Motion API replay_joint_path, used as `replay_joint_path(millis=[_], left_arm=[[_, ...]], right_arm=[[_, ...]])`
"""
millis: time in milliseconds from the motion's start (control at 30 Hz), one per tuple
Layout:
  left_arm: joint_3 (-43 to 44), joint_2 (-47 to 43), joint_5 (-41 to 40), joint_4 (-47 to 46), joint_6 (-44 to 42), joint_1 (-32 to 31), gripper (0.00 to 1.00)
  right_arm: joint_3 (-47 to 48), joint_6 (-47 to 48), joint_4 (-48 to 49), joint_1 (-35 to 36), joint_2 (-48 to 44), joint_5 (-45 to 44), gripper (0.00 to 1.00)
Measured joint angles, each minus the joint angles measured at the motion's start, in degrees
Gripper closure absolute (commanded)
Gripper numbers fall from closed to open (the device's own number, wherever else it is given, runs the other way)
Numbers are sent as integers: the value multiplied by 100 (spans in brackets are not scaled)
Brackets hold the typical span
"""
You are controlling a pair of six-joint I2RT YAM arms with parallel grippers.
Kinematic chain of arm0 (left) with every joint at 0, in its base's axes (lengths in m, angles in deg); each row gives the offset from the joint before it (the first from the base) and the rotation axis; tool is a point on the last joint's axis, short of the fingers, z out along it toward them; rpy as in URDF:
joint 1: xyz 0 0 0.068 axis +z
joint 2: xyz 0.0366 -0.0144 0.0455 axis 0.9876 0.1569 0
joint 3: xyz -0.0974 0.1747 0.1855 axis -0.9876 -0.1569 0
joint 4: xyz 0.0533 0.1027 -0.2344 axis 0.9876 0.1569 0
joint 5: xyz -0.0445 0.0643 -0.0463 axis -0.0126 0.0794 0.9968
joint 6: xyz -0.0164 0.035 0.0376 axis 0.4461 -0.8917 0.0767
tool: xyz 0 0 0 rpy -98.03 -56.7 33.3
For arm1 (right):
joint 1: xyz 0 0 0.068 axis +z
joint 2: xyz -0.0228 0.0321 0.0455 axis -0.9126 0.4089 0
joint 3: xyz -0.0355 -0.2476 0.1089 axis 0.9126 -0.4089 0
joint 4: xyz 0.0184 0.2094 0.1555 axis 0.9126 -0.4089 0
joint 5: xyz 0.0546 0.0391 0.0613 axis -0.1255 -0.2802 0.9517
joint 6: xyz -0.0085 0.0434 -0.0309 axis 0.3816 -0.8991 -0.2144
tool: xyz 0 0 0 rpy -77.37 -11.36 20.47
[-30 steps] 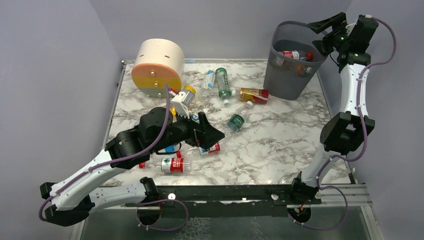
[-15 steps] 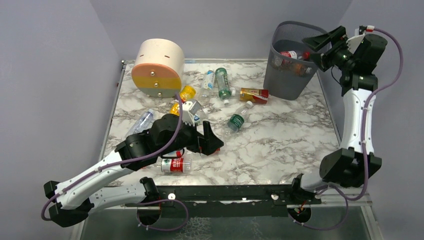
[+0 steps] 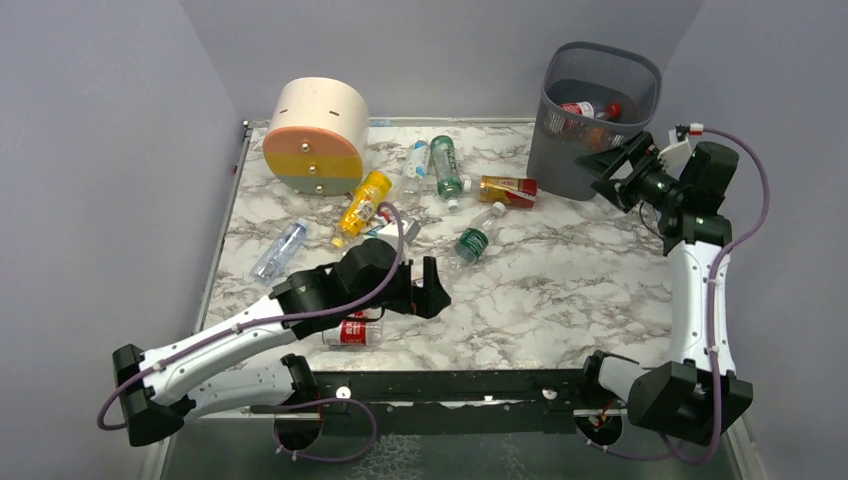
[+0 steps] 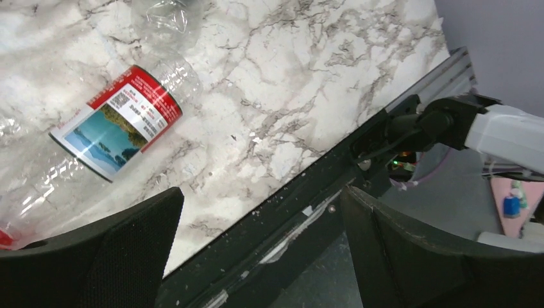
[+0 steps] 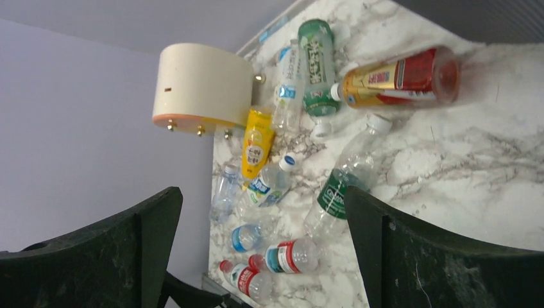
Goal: Put the plastic bottles in the bin
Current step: Pick up the plastic bottle at the center of the board.
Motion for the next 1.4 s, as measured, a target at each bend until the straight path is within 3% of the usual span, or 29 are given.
replay_joint_path(millis=[267,733,1133,1267,1400], left_arm=[[308,1552,-396,-699,-1021,17,1],[1633,4382,-645,-2103,-2638,511,1],[1703,5335,-774,-2262,-3091,654,1],[1703,5473,-787,-2339,-3126,664,11],[1703,5534,-785,-2343,-3117,664,28]], right_arm=[[-1228,155,-52,0,-608,-24,0],[-1316,299,-254,0,-605,-50,0],[-1338,323,-293,0,-605,-46,0],[-1373,323,-293,2,-605,-46,0],[-1403,323,-289,0,-605,-44,0]])
